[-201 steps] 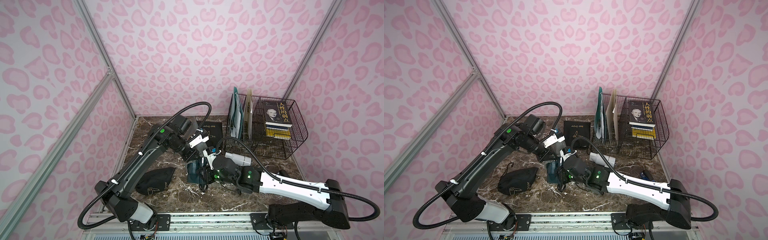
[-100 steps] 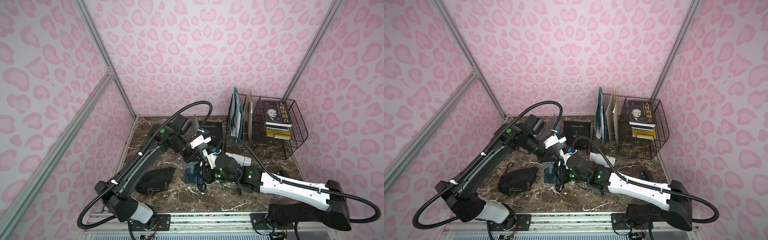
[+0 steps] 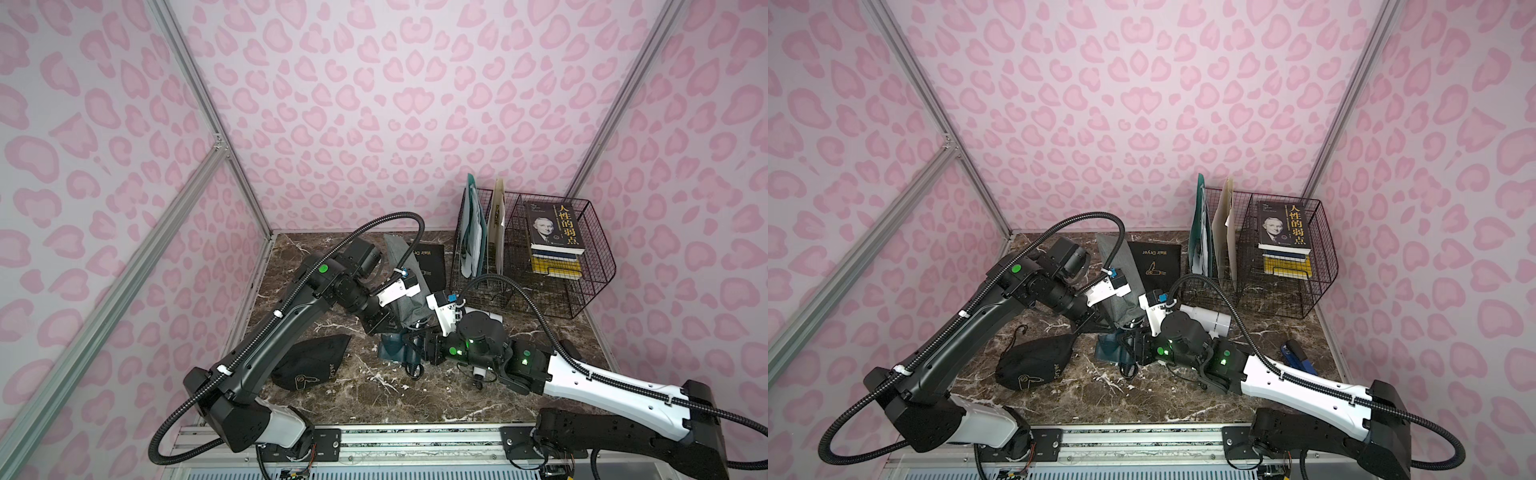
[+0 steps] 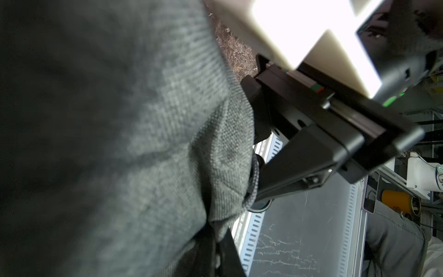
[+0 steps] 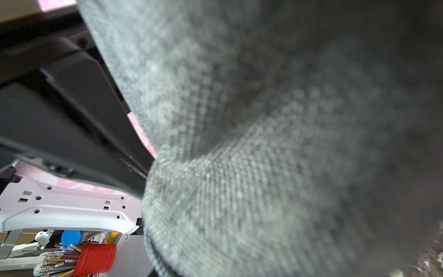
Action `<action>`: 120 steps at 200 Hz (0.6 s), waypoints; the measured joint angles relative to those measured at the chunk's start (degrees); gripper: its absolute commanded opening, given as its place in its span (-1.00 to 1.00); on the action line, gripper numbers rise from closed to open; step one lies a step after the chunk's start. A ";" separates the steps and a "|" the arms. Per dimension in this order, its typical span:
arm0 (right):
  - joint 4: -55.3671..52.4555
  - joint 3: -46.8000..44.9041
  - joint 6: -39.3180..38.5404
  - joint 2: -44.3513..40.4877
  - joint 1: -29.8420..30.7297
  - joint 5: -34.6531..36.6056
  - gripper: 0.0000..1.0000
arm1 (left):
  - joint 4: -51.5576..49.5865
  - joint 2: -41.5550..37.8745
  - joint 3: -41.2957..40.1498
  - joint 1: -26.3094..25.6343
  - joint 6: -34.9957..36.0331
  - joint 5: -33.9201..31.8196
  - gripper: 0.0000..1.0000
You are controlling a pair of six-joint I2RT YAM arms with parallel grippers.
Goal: Pack away hair dryers
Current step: Place the hair dryer in the drawstring bag.
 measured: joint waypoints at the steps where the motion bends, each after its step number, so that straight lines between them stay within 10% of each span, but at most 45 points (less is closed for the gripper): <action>1: 0.02 0.00 0.00 0.04 0.00 -0.04 -1.00 | 0.00 0.02 0.00 0.00 0.02 0.02 -0.97; 120: -3.91 4.26 -1.05 4.26 0.90 -2.80 -1.00 | -1.81 -0.52 2.03 -0.02 1.42 3.08 -0.97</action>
